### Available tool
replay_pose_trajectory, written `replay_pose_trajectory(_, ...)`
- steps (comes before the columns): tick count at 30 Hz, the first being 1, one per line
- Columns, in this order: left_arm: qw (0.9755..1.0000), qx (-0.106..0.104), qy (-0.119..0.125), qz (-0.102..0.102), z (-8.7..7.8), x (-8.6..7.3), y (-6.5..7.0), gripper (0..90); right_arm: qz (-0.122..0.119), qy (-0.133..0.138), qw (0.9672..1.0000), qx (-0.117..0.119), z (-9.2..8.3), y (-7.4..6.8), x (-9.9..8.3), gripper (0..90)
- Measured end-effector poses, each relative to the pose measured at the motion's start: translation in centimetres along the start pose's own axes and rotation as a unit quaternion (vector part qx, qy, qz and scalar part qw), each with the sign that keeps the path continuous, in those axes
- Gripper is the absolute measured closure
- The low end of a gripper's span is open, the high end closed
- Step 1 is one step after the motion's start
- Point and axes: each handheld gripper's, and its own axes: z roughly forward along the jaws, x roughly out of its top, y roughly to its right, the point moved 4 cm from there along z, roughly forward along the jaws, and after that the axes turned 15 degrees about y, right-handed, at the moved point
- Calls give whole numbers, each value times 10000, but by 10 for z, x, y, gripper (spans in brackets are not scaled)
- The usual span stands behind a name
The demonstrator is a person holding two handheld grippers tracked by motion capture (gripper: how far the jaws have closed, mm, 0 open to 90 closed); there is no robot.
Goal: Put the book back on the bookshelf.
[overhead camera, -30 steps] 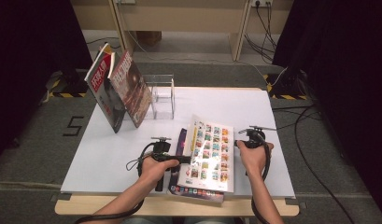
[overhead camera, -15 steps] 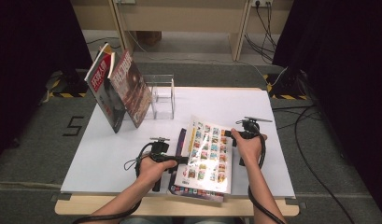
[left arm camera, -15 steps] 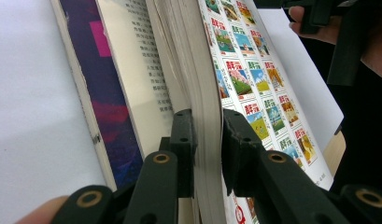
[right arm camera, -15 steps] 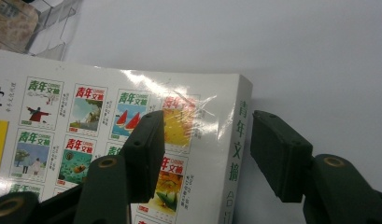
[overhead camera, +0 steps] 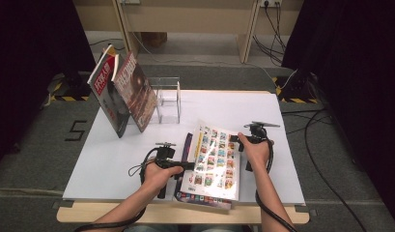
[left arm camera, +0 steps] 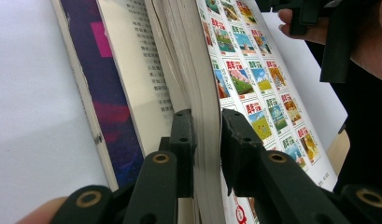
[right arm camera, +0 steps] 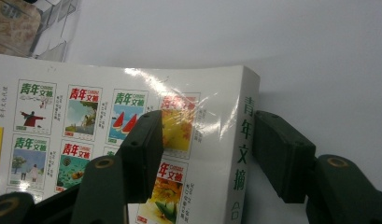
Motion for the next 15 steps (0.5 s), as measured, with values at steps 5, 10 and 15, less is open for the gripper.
replay_pose_trajectory(5,10000,-1,1,8,0,0,0,746,37,15,10000,62,3,2,-1,430)
replay_pose_trajectory(10,10000,1,-3,-8,0,0,-1,745,110,-9,9999,96,5,3,-2,421)
replay_pose_trajectory(15,10000,41,-59,35,1,0,-2,739,141,-44,9998,95,4,4,-2,473)
